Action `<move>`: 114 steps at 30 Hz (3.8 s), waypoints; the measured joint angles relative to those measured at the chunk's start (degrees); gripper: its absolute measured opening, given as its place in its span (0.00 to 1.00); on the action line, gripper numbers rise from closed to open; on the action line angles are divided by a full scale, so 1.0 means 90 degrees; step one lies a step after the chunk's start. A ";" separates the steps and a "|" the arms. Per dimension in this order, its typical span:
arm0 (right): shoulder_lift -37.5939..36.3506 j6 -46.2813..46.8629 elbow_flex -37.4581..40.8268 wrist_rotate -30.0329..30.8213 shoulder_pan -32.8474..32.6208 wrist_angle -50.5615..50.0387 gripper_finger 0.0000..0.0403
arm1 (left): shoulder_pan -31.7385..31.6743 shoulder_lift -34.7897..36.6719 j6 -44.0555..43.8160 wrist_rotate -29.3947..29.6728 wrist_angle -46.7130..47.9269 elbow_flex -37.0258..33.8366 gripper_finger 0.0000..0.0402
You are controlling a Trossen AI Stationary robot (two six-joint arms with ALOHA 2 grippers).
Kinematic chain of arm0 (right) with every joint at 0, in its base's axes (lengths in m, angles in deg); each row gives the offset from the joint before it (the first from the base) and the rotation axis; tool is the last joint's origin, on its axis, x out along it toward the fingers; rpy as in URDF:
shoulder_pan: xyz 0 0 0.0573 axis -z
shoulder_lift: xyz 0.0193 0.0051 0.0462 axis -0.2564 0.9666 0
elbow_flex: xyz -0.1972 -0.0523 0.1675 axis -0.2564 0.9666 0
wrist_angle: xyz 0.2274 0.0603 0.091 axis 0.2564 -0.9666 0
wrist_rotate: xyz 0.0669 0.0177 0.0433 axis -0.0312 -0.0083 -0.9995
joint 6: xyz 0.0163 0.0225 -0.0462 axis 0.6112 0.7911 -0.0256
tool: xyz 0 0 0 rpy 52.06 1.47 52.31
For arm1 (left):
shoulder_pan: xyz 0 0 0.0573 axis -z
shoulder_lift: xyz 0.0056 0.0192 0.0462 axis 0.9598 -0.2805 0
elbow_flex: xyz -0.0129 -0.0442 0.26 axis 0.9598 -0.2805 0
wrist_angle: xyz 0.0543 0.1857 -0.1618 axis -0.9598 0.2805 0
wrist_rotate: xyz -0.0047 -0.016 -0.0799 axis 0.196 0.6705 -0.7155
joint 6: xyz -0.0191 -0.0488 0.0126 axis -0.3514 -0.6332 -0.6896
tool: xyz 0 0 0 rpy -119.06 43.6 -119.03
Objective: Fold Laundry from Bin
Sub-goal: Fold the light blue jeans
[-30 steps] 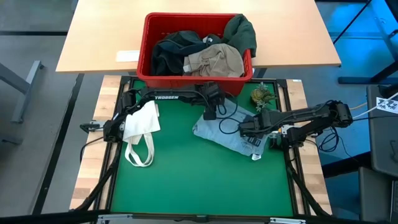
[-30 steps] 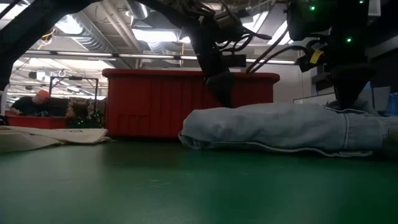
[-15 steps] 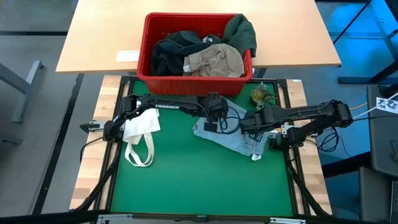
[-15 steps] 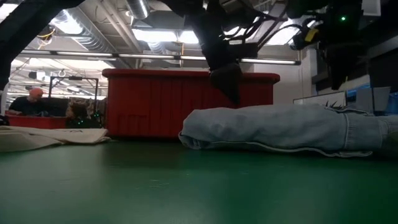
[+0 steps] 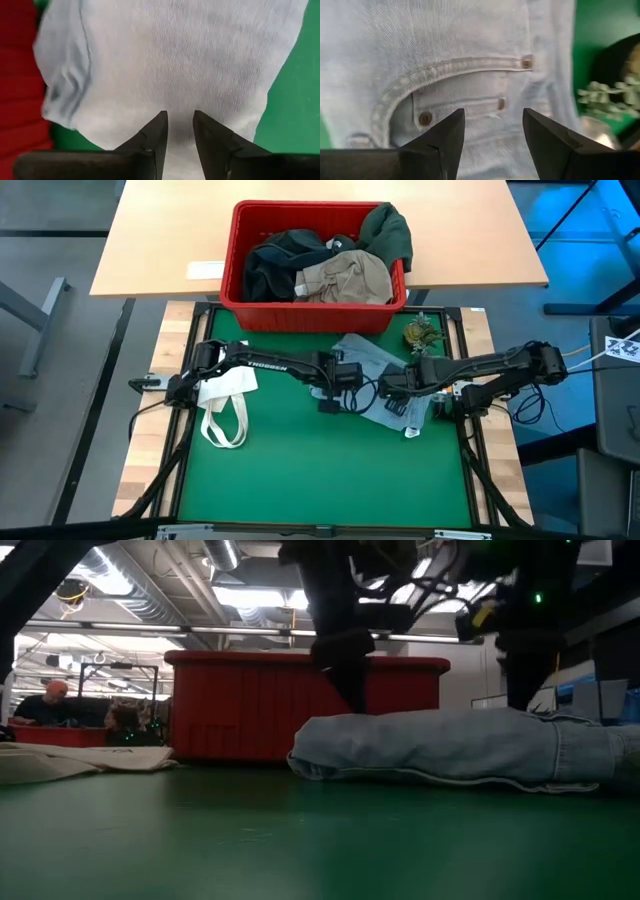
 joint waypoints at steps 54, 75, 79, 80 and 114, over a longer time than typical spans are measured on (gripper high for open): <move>0.0012 0.0702 0.0646 -0.1681 -0.4858 0.3561 0.50 | 0.1215 -0.0028 -0.1231 -0.0945 0.0041 0.0758 0.33; 0.0118 0.0721 0.0643 -0.0887 -0.5037 0.3567 0.50 | 0.0720 -0.0010 -0.0724 -0.1683 0.0019 -0.0657 0.30; 0.0119 0.0722 0.0643 -0.0887 -0.5037 0.3566 0.50 | 0.0726 -0.0010 -0.0934 -0.1311 0.0148 -0.0460 0.13; 0.0119 0.0721 0.0643 -0.0887 -0.5037 0.3565 0.50 | 0.0709 -0.0010 -0.1069 -0.1270 0.0153 -0.0374 0.08; 0.0896 0.1170 0.0851 -0.0123 -0.5030 0.3077 0.50 | -0.0594 -0.0017 -0.2632 -0.0406 -0.0980 -0.0177 0.00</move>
